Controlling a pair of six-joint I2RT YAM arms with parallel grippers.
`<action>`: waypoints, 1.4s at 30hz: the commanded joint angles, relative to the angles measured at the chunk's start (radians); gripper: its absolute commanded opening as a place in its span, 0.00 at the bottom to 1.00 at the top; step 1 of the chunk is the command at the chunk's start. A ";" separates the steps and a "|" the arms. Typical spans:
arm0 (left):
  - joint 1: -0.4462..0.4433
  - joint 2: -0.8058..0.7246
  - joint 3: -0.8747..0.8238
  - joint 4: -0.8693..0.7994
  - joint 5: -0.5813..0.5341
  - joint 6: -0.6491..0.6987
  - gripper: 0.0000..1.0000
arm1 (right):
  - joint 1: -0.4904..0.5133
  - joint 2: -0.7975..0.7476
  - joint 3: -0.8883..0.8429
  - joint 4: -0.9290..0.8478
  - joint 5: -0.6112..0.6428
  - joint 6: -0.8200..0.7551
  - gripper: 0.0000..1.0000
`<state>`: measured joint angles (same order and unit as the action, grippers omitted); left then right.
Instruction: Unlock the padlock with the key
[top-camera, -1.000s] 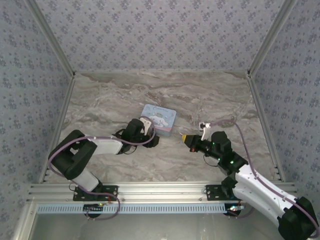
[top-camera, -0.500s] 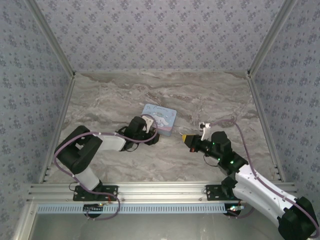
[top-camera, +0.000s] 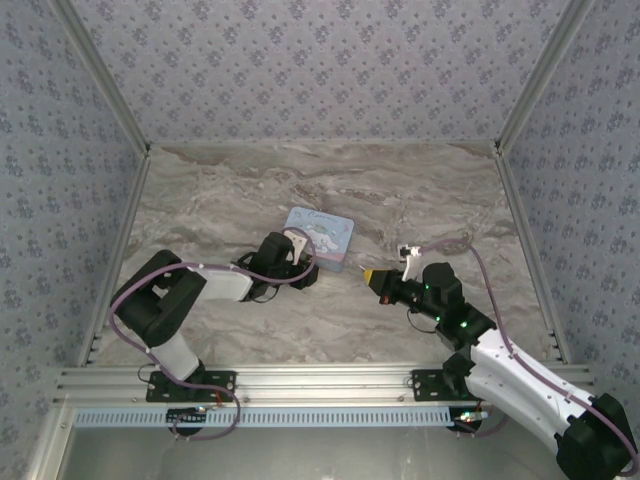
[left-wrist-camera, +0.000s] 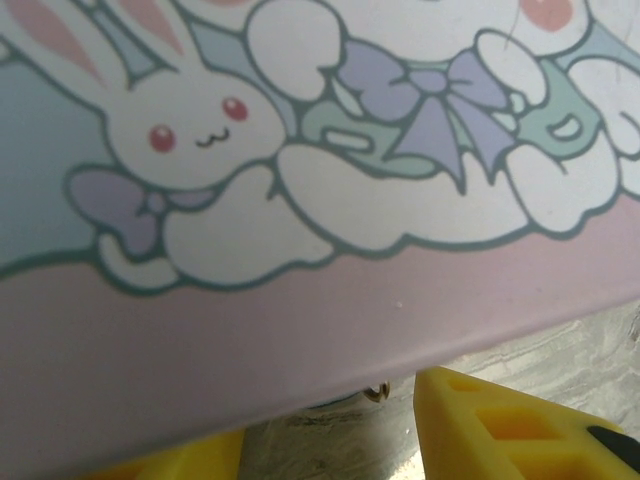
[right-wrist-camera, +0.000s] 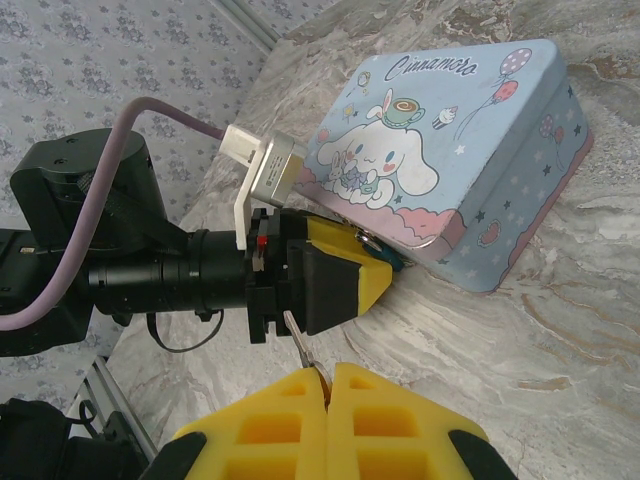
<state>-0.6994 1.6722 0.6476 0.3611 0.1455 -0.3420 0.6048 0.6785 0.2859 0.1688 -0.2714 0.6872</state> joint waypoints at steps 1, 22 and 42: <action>-0.010 0.017 0.033 0.017 0.013 -0.025 0.47 | 0.001 -0.010 0.013 0.003 0.017 -0.020 0.00; -0.052 0.074 0.118 -0.077 -0.080 -0.025 0.42 | -0.002 -0.016 0.011 0.005 0.009 -0.018 0.00; -0.075 0.037 0.120 -0.057 -0.077 -0.150 0.27 | 0.020 -0.019 -0.036 0.008 0.045 -0.049 0.00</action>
<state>-0.7643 1.7393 0.7578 0.2890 0.0399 -0.4301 0.6098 0.6701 0.2737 0.1692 -0.2615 0.6720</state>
